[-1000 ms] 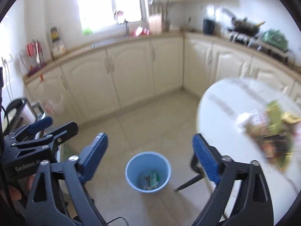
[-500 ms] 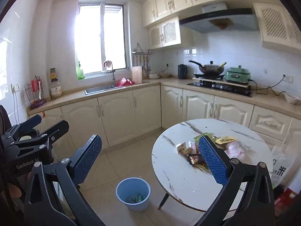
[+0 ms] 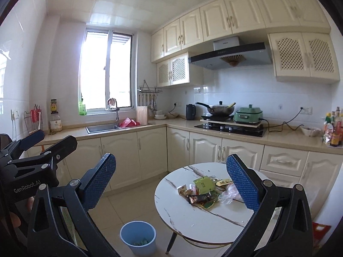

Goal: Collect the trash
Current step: 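Move both tools back toward the table and hold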

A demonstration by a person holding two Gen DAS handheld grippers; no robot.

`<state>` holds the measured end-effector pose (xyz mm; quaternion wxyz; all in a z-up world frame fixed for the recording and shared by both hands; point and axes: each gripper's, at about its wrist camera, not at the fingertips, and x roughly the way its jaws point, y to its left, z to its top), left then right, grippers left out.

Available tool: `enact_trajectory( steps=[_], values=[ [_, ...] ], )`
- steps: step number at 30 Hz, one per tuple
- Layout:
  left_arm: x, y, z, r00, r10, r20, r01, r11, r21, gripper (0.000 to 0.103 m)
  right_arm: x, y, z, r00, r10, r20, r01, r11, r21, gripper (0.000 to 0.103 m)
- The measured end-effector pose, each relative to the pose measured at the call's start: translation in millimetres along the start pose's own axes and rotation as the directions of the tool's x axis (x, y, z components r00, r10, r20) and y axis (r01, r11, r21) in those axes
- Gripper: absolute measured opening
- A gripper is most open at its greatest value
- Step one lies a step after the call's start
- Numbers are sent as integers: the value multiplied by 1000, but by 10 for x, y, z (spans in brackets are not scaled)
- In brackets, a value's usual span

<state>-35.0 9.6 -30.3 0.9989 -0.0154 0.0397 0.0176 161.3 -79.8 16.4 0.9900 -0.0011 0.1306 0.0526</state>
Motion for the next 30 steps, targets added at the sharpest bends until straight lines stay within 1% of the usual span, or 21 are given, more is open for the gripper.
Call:
enact_trajectory(
  steps=[6, 11, 14, 24, 30],
  values=[
    [-113, -44, -81, 1000, -10, 6, 10, 1000, 20, 102, -101, -55, 21, 1000, -11, 20, 11, 1000, 3, 103],
    [-137, -30, -39, 1000, -8, 9, 8, 1000, 21, 102, -129, -68, 30, 999, -17, 27, 17, 1000, 3, 103],
    [-123, -52, 28, 1000, -9, 6, 9, 1000, 24, 102, -146, -76, 31, 999, -23, 28, 23, 1000, 2, 103],
    [-51, -36, 62, 1000, -19, -5, 19, 999, 42, 102, -157, -105, 11, 999, -34, 28, 34, 999, 2, 103],
    [82, -22, 84, 999, -25, -22, 26, 999, 47, 102, -136, -129, 5, 999, -43, 21, 43, 999, 5, 103]
  ],
)
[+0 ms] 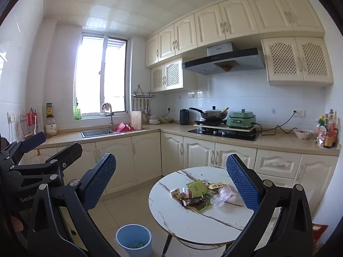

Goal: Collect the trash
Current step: 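Move both tools back toward the table and hold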

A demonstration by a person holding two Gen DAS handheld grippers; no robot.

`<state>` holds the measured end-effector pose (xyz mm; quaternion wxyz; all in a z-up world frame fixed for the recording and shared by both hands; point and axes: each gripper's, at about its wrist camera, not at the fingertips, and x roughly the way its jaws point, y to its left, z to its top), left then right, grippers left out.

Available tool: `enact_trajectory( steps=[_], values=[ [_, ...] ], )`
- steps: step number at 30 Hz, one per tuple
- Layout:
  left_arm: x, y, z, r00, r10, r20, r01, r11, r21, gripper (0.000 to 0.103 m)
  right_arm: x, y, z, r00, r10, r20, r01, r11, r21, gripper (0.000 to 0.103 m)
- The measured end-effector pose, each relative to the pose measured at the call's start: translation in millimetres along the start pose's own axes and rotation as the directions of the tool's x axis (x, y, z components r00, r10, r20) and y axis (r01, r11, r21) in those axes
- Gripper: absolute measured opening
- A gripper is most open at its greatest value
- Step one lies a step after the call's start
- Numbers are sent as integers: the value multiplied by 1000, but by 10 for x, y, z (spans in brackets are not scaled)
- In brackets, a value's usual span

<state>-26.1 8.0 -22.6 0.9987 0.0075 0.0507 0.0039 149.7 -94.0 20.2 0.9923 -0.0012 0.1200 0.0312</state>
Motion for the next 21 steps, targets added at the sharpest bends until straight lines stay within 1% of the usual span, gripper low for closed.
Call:
enact_trajectory(
  steps=[6, 11, 14, 17, 21],
  values=[
    [177, 13, 45, 1000, -11, -18, 11, 1000, 4, 102, 66, -26, -32, 1000, -8, -16, 8, 1000, 8, 103],
    [382, 11, 2, 999, -25, -37, 25, 1000, 2, 102, 155, -71, -67, 999, -22, -31, 23, 1000, 14, 103],
    [577, 44, -18, 998, -21, -66, 21, 1000, -3, 102, 249, -91, -124, 998, -36, -52, 37, 999, 16, 103],
    [841, 81, -44, 994, -15, -108, 14, 1000, -12, 102, 380, -192, -207, 995, -58, -83, 61, 998, 27, 103],
    [1286, 87, -86, 983, -21, -181, 17, 1000, -22, 102, 606, -426, -357, 985, -103, -138, 111, 992, 53, 103]
  ],
)
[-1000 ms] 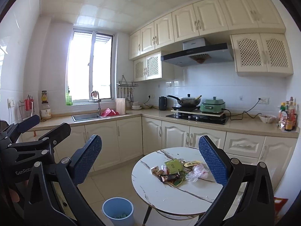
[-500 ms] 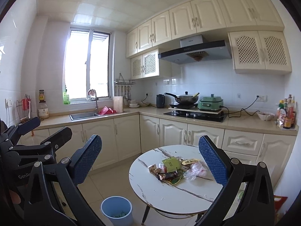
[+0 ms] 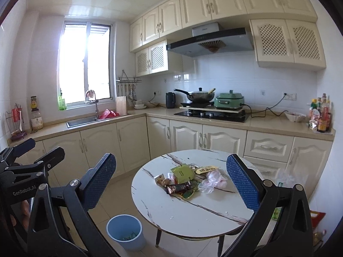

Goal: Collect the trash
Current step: 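Move both tools back toward the table and hold, then grasp the white cup with the left gripper while the right grasps the green packet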

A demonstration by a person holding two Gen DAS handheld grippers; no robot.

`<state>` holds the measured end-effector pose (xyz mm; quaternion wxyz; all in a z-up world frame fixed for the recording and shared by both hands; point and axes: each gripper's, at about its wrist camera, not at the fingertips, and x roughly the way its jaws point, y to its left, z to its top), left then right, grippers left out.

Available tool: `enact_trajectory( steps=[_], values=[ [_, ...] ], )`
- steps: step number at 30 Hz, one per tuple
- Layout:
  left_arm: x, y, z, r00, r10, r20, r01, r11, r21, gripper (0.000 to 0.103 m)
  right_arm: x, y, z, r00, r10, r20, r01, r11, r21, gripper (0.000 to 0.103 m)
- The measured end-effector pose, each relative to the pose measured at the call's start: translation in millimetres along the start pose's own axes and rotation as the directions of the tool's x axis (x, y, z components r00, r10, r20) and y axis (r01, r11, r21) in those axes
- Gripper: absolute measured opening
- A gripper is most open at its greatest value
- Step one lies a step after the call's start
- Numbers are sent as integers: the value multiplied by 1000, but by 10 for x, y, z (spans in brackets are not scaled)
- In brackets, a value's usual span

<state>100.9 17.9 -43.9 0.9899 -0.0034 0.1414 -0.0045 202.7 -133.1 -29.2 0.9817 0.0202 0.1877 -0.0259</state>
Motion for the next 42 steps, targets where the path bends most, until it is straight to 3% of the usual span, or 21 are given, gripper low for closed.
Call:
enact_trajectory(
  steps=[5, 10, 16, 26, 29, 30, 33, 36, 41, 42],
  values=[
    [691, -82, 24, 993, -26, -115, 25, 1000, -6, 102, 426, -346, -214, 994, -55, -93, 59, 997, 42, 103],
    [1501, -166, 84, 971, -48, -234, 49, 999, -2, 102, 903, -686, -425, 978, -89, -189, 103, 992, 68, 103],
    [2540, -288, 124, 929, -74, -363, 82, 997, 7, 102, 1550, -1018, -619, 952, -89, -293, 117, 990, 79, 103],
    [4257, -419, 170, 859, -120, -497, 173, 983, 62, 100, 2710, -1219, -685, 905, -84, -416, 109, 993, 36, 103],
    [4704, -402, 131, 837, -131, -531, 190, 980, 57, 95, 2999, -1199, -676, 897, -84, -434, 94, 996, 1, 103],
    [4808, -404, 118, 834, -139, -535, 196, 979, 51, 95, 3072, -1185, -670, 897, -70, -436, 79, 997, 3, 103],
    [5202, -371, 89, 812, -159, -562, 209, 978, 26, 81, 3315, -1096, -663, 892, -28, -451, 33, 999, 2, 103],
    [5440, -378, 45, 798, -183, -574, 235, 972, 17, 78, 3542, -956, -674, 886, 16, -463, -25, 1000, -13, 103],
    [5553, -433, -3, 813, -185, -551, 263, 962, 65, 64, 3852, -705, -787, 860, 65, -506, -94, 995, -32, 103],
    [5540, -457, -20, 814, -199, -546, 279, 958, 68, 52, 3892, -663, -806, 857, 74, -510, -105, 994, -31, 103]
  ],
)
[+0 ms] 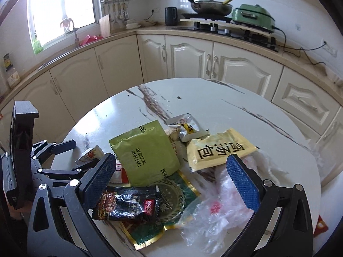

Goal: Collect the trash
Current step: 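Grasp the white cup with the left gripper while the right grasps the green packet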

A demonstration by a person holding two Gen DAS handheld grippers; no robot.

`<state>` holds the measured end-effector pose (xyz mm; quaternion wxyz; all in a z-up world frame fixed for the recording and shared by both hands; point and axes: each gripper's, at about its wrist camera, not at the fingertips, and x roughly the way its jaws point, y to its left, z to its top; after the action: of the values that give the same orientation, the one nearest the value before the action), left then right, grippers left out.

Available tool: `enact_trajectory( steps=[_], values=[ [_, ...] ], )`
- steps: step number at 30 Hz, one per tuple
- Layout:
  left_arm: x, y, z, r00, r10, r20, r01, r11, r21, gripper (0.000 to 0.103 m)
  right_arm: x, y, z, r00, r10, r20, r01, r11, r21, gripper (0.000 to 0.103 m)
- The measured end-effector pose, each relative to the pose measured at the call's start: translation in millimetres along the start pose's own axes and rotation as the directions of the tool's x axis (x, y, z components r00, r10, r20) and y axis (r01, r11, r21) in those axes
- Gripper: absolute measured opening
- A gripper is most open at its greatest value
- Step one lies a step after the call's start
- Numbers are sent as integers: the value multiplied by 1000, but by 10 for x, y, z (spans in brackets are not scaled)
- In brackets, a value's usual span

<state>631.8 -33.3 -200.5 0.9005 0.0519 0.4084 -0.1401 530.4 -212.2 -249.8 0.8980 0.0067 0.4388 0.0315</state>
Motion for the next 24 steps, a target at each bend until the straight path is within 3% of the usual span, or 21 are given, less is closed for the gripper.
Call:
enact_trajectory(
  steps=[1, 2, 12, 13, 16, 18, 20, 24],
  values=[
    [-9, -21, -12, 1000, -22, 6, 21, 1000, 8, 31, 47, 40, 10, 1000, 11, -7, -11, 1000, -3, 103],
    [-7, -28, -22, 999, -35, 9, 35, 999, 10, 22, 108, 89, 14, 1000, 21, -19, -21, 1000, -4, 103],
    [-389, 207, -351, 995, -95, 28, 96, 995, -38, 18, 594, 308, 16, 991, 58, -120, -56, 998, 18, 103],
    [-444, 230, -372, 995, -95, 31, 97, 995, -39, 18, 625, 301, 7, 990, 60, -125, -58, 998, 20, 100],
    [-616, 253, -428, 994, -99, 44, 101, 994, -39, 18, 617, 183, -32, 990, 79, -118, -70, 995, 75, 71],
    [-706, 254, -454, 994, -103, 49, 104, 994, -36, 18, 571, 69, -51, 987, 118, -106, -104, 987, 125, 62],
    [-797, 239, -469, 993, -105, 58, 107, 994, -36, 19, 520, -43, -87, 984, 152, -96, -135, 977, 167, 45],
    [-964, 162, -489, 991, -113, 68, 115, 993, -30, 18, 353, -188, -160, 981, 187, -60, -170, 961, 217, 27]
  ],
)
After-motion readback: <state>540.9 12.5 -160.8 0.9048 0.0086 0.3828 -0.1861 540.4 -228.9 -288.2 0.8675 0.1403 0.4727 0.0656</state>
